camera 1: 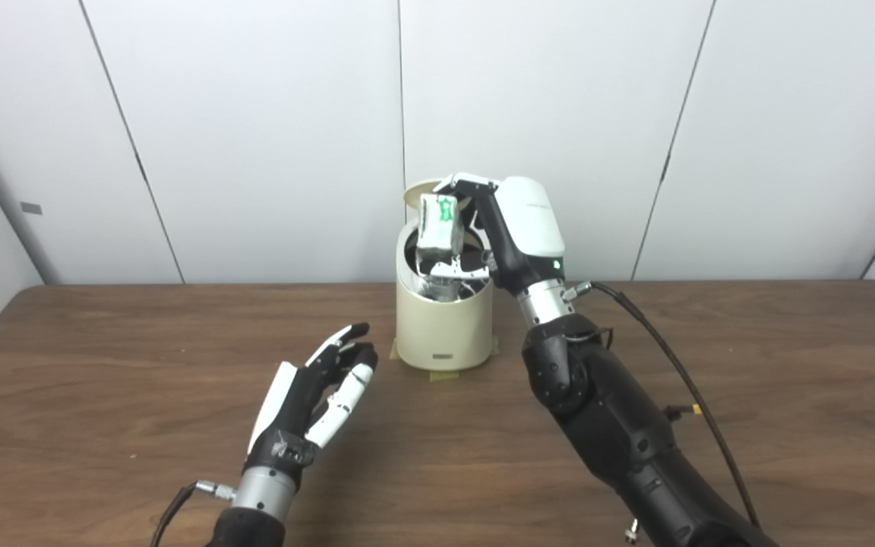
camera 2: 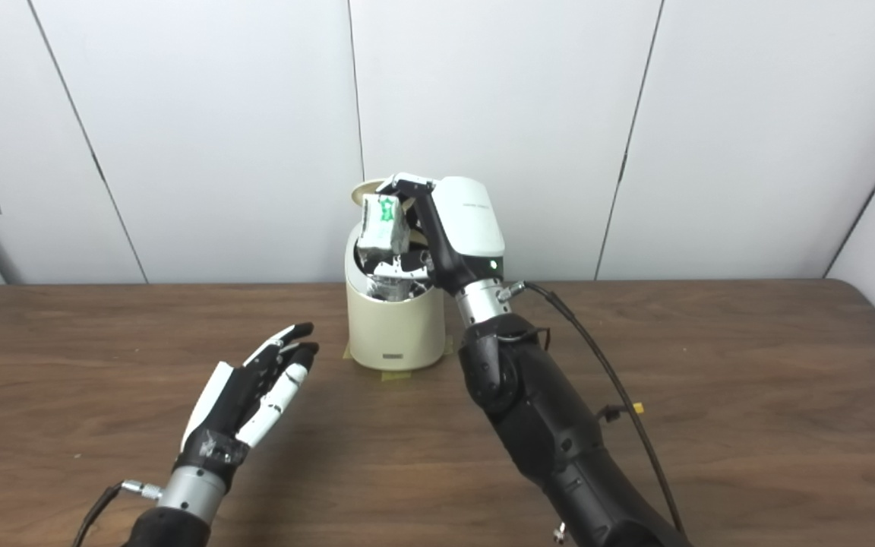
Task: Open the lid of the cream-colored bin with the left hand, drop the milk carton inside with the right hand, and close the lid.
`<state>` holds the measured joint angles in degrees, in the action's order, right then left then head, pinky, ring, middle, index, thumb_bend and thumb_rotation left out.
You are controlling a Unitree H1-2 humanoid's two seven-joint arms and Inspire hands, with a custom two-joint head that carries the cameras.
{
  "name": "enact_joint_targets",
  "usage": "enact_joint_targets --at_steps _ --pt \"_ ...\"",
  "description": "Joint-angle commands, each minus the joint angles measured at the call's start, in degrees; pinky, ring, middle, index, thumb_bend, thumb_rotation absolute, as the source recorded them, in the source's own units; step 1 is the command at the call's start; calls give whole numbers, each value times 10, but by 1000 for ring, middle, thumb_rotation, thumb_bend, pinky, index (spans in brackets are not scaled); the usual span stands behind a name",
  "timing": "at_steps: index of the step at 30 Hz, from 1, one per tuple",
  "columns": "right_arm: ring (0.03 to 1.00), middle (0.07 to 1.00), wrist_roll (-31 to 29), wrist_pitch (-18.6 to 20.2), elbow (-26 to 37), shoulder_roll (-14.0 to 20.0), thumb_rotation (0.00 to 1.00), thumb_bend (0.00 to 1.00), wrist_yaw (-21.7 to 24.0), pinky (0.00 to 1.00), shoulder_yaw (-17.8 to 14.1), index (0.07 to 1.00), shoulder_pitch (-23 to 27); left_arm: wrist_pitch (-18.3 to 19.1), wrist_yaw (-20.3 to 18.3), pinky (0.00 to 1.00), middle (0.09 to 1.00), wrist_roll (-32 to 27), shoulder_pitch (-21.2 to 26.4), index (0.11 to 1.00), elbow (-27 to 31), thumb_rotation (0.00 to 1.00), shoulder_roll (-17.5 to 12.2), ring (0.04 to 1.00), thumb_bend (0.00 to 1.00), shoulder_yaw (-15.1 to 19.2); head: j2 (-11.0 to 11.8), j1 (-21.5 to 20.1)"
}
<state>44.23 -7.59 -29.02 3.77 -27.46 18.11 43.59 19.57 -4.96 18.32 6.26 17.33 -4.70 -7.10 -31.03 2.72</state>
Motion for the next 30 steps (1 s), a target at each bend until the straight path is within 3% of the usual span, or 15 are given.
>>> enact_joint_targets --at_steps 1,23,30 --pt "386 507 7 -23 2 5 0 495 -23 327 2 521 37 -9 1 866 845 -1 20 894 19 783 -1 868 489 0 -1 0" --pt "394 515 -13 -22 -29 1 0 496 -42 334 -14 518 27 -15 0 869 838 6 16 893 16 825 -5 864 502 -7 4 -6" --pt "413 523 -19 22 -15 1 0 492 -1 311 -14 558 22 -16 3 874 837 3 18 892 16 824 -3 867 506 -7 2 -10"
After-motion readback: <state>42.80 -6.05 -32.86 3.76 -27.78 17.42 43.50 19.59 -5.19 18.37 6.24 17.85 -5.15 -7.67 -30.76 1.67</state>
